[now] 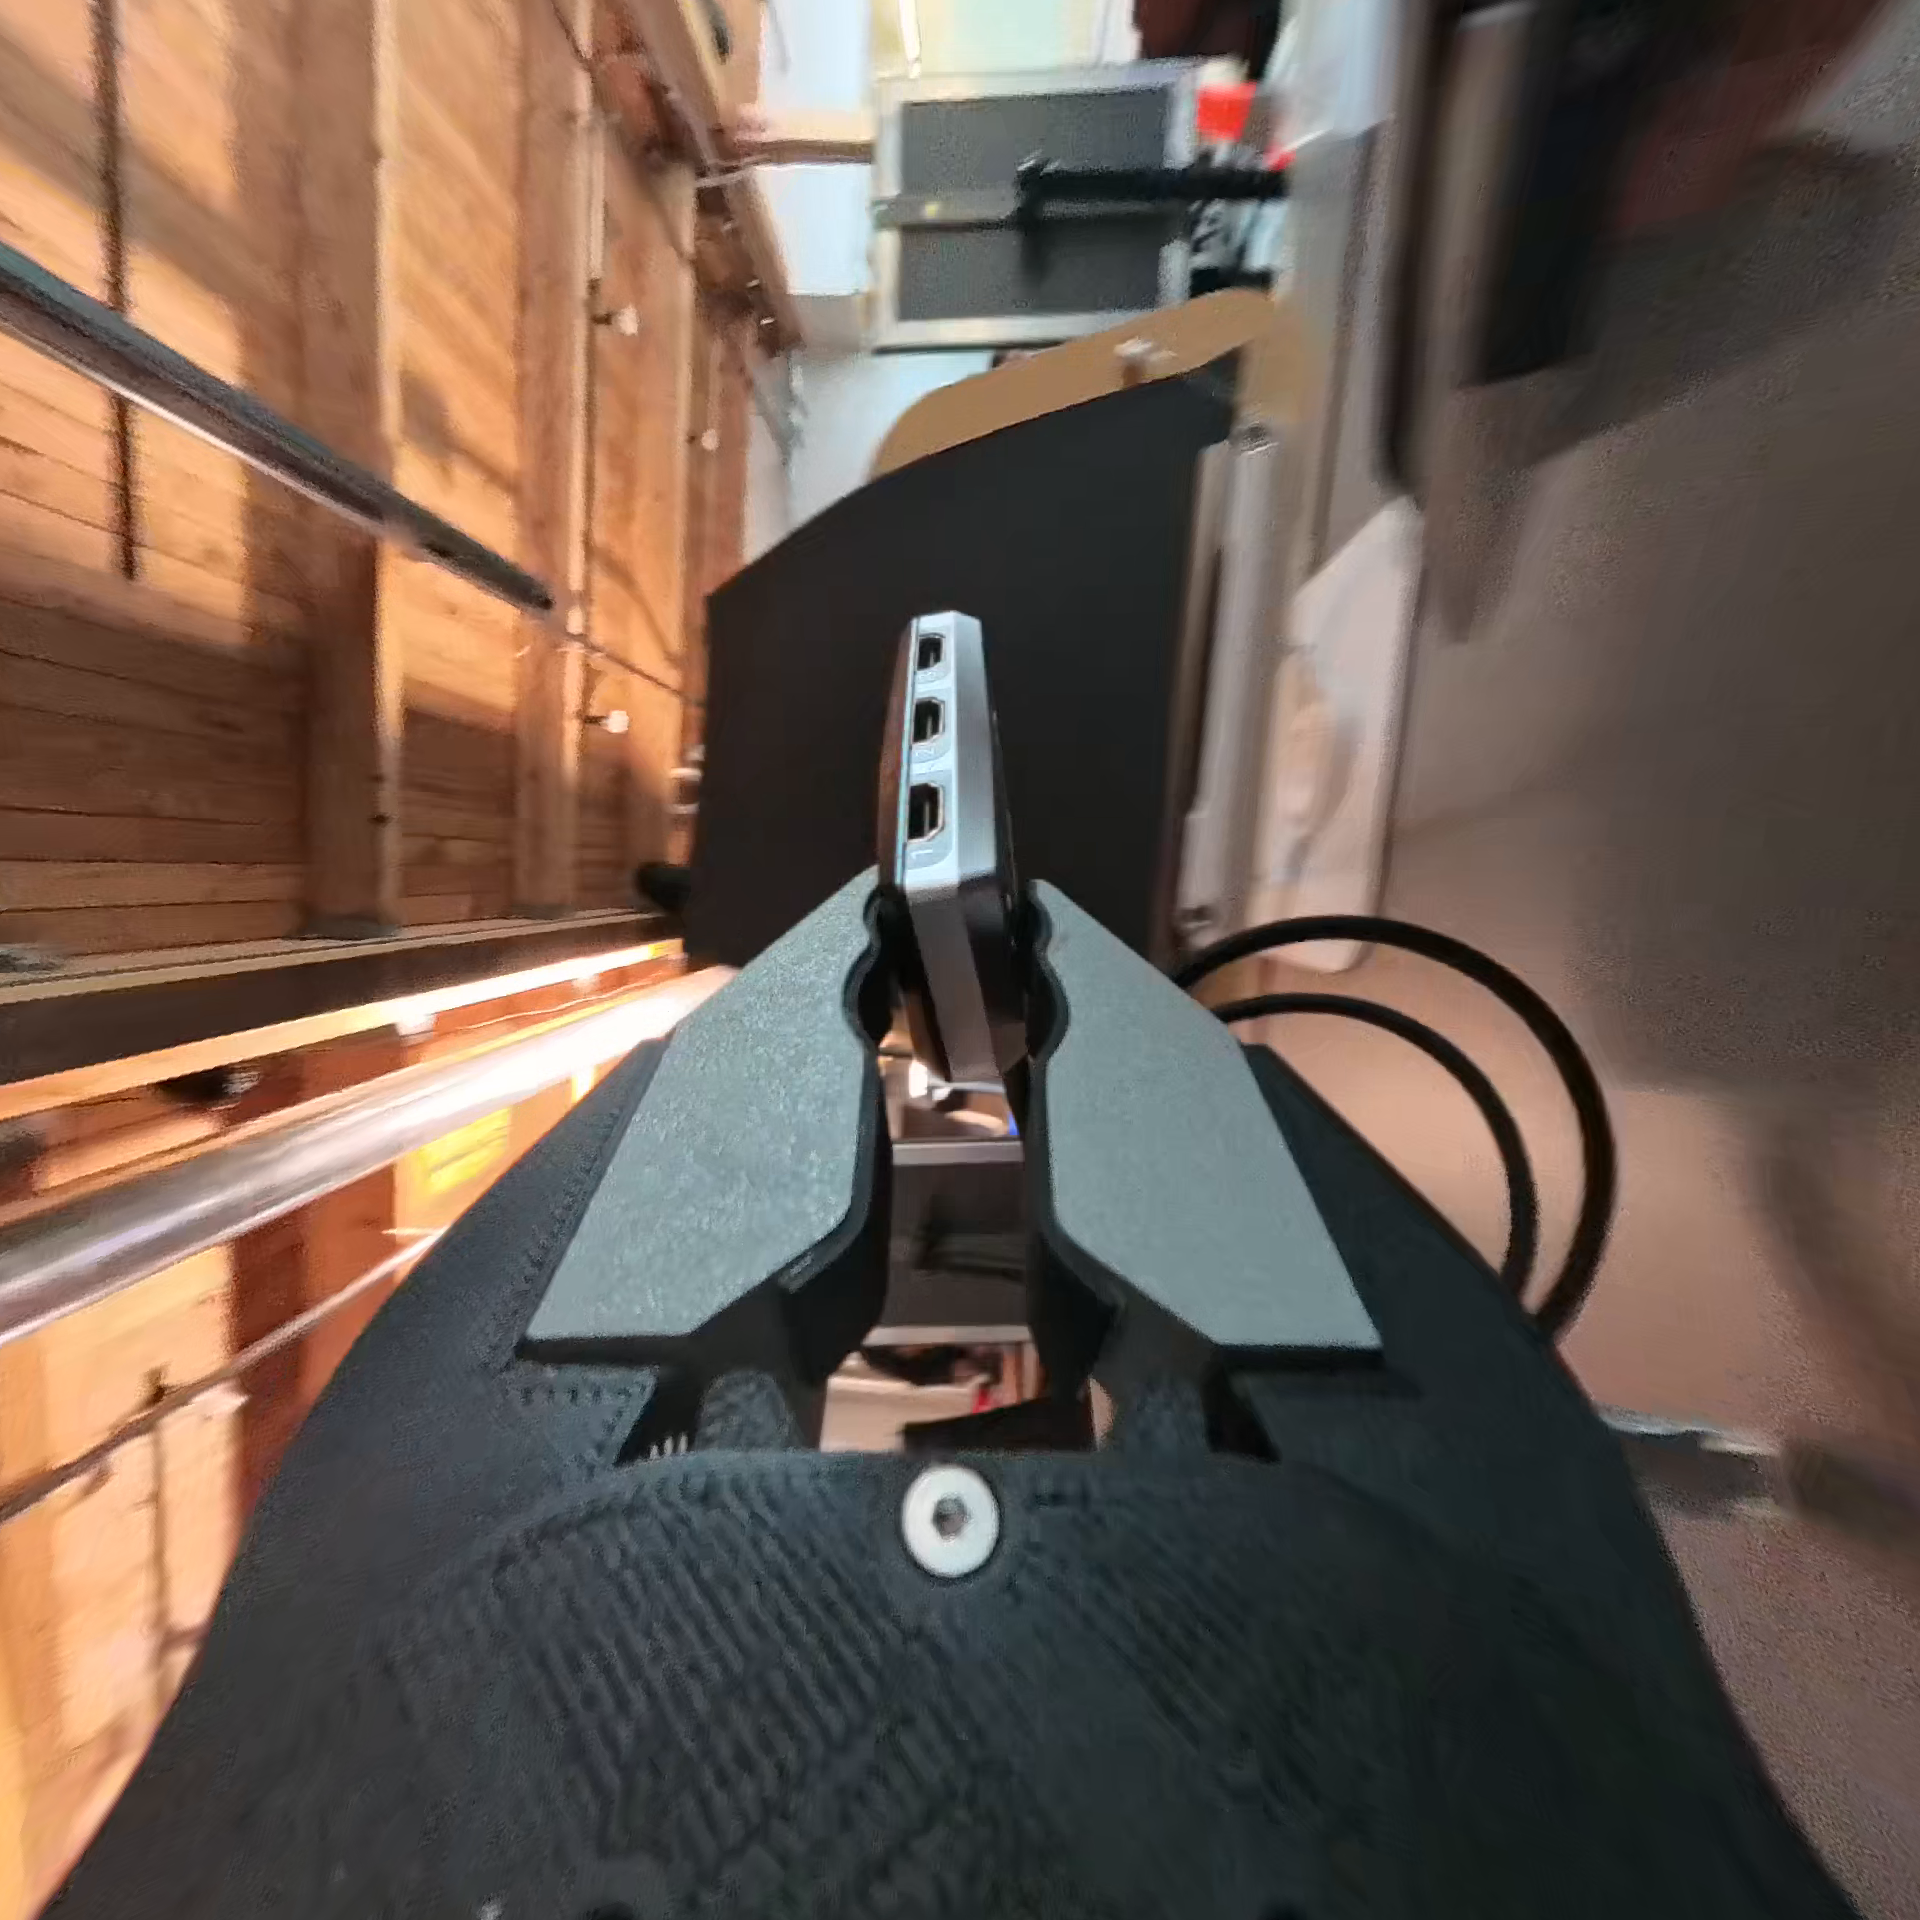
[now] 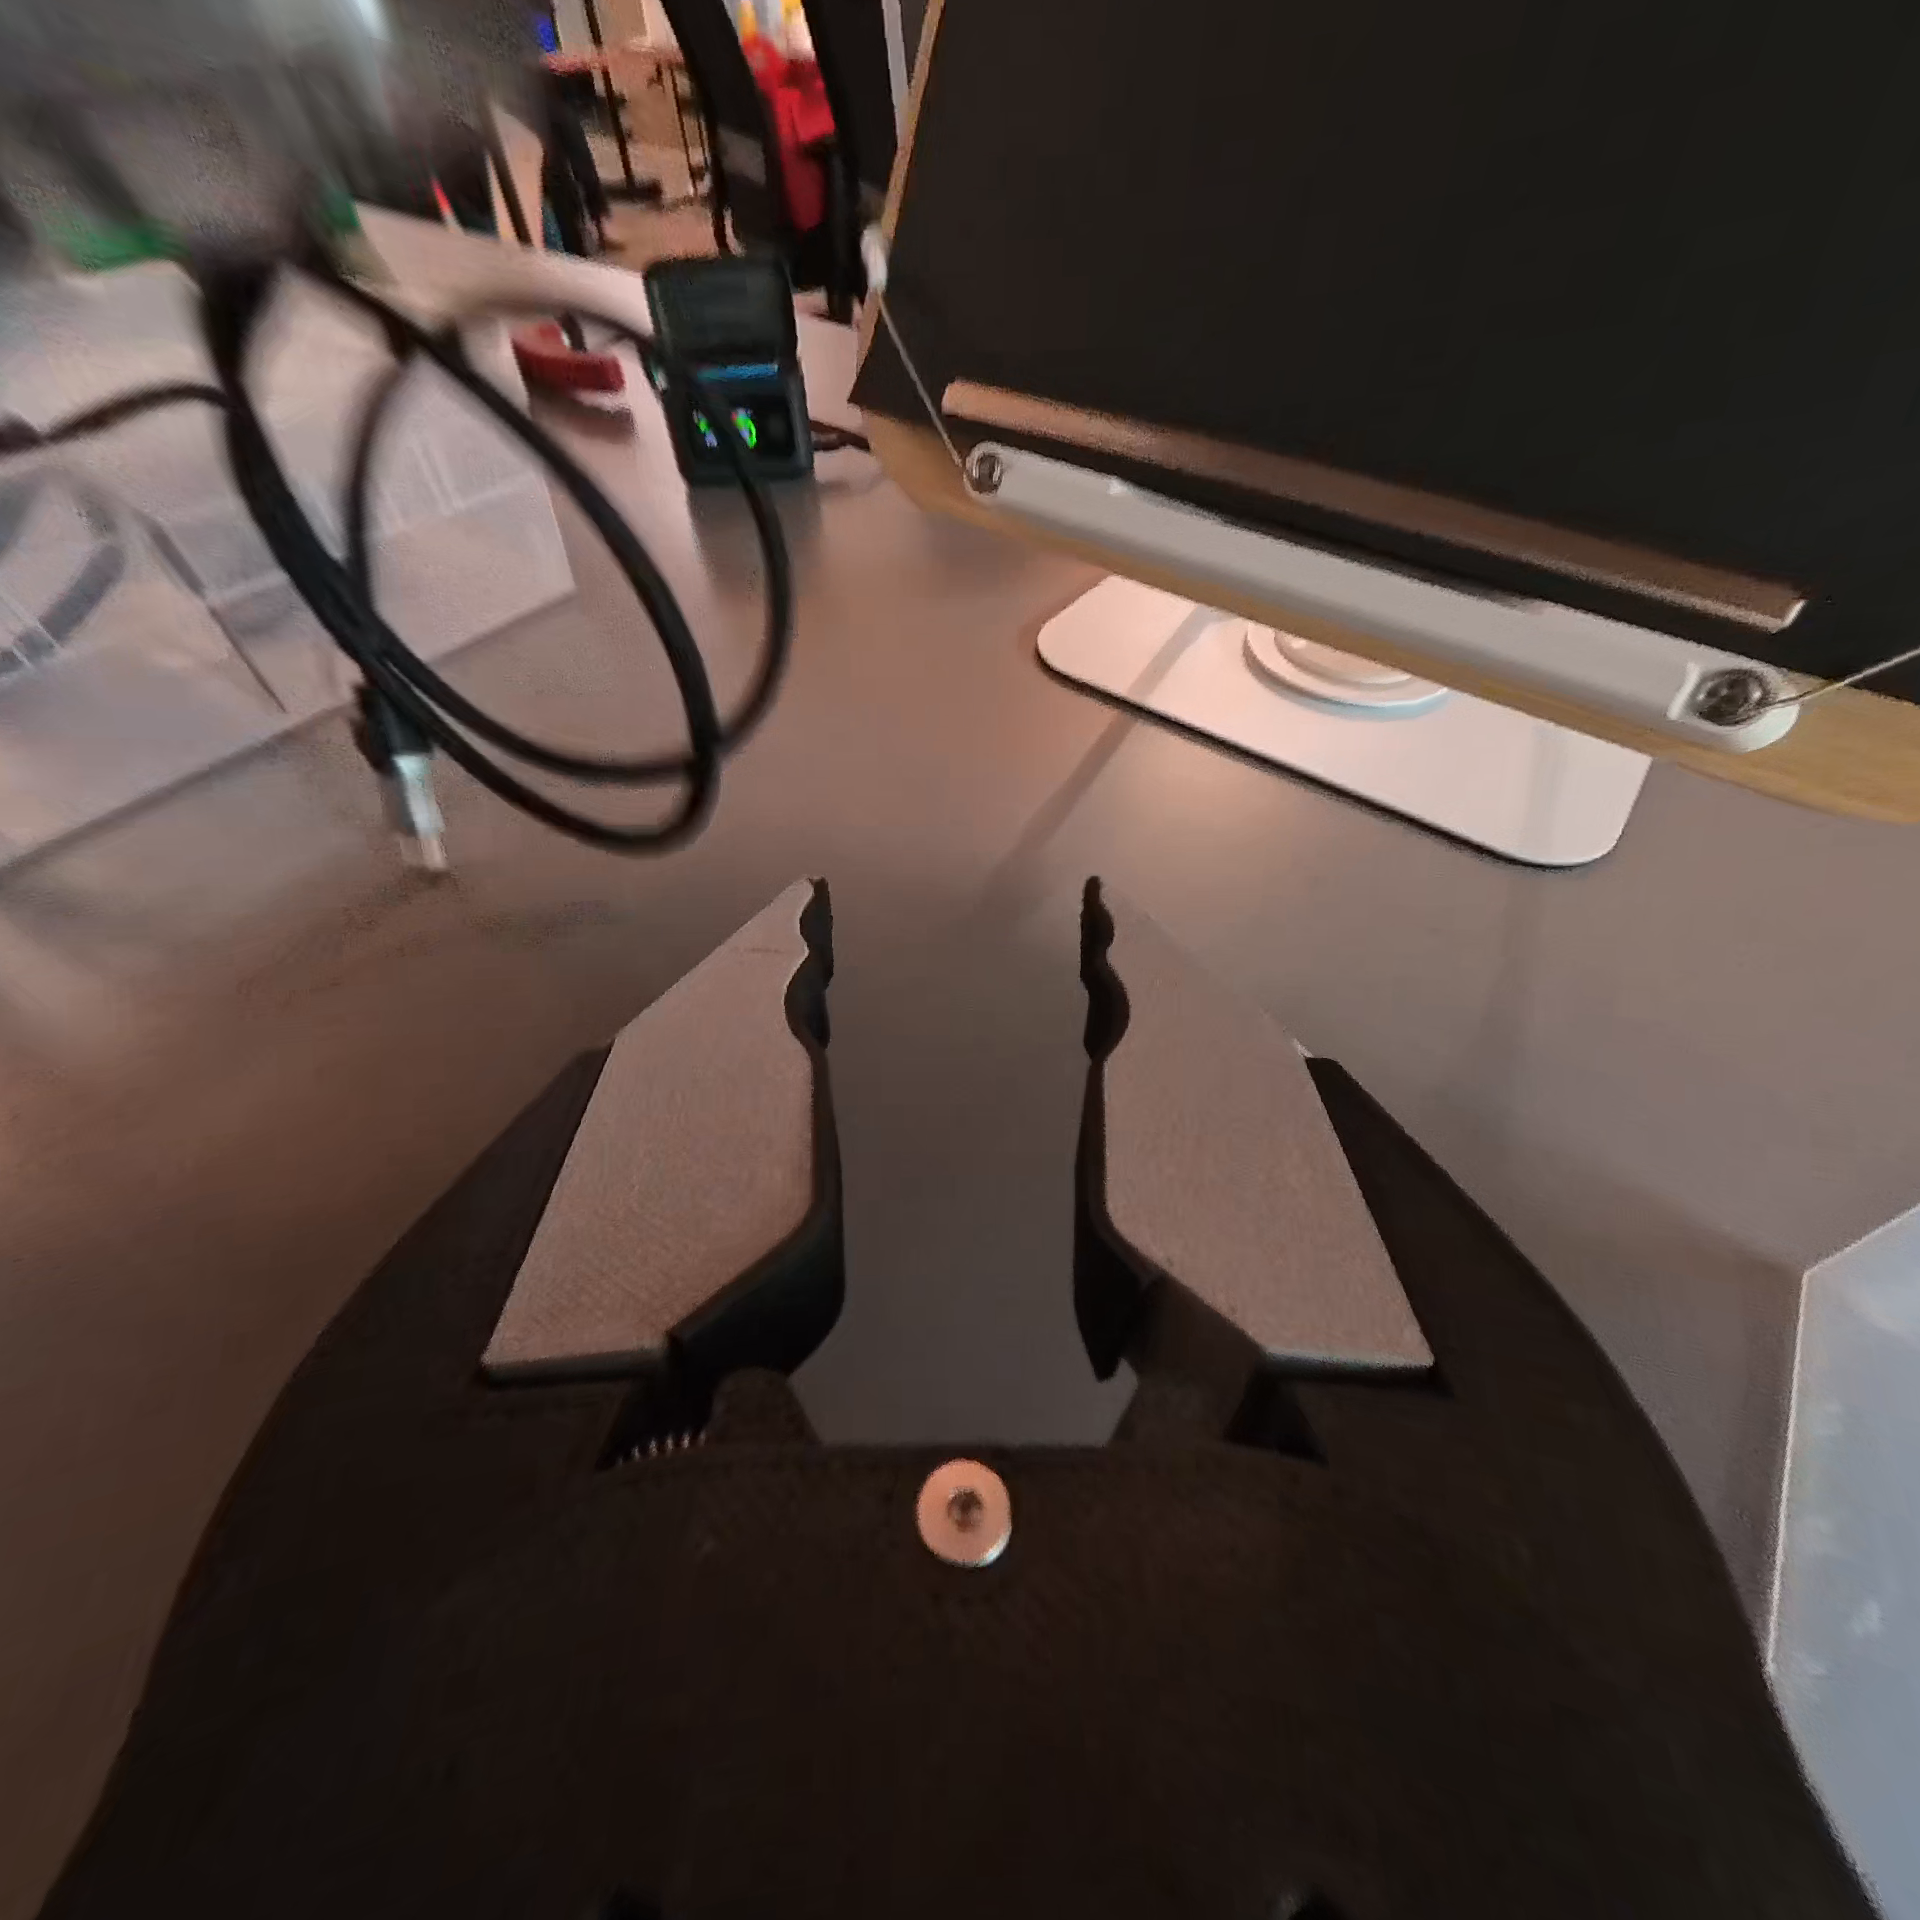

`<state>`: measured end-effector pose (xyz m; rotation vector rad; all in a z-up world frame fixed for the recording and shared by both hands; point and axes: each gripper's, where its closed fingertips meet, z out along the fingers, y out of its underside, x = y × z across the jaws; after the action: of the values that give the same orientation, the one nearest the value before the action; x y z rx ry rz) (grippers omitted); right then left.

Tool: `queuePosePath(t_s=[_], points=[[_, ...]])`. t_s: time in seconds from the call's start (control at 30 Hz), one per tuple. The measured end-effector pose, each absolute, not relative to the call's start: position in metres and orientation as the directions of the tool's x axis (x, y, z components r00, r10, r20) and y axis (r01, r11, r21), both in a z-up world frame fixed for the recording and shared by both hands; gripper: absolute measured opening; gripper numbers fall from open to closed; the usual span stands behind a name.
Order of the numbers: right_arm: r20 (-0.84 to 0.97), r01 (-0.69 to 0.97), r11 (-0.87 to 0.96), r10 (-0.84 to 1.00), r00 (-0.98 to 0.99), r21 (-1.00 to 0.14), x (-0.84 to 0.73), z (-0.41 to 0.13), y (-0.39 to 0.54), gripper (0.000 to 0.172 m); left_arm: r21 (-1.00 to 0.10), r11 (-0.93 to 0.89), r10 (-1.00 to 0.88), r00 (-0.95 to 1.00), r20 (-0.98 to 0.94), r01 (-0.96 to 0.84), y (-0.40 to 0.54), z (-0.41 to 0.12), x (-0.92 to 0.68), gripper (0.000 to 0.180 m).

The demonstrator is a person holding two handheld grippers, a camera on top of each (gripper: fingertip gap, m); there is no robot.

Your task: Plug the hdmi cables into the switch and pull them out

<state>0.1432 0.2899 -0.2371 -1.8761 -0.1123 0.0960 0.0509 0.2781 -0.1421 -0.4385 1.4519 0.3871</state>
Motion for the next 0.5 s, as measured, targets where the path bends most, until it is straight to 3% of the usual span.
queuePosePath(t_s=[0.23,0.33,0.5], points=[[0.078,0.085,-0.188,0.044,0.996,-0.978,0.156,-0.213,0.285,0.041,-0.327,0.849,-0.336,0.053,-0.940,-0.415,0.265,-0.236,0.071,0.018],[0.114,0.113,-0.196,0.006,0.993,-0.974,0.163,-0.212,0.283,0.046,-0.313,0.852,-0.385,-0.098,-0.918,-0.420,0.255,-0.272,0.075,0.018],[0.062,0.069,-0.185,0.043,0.997,-0.980,0.160,-0.210,0.282,0.048,-0.334,0.847,-0.397,-0.075,-0.915,-0.414,0.249,-0.279,0.077,0.022]])
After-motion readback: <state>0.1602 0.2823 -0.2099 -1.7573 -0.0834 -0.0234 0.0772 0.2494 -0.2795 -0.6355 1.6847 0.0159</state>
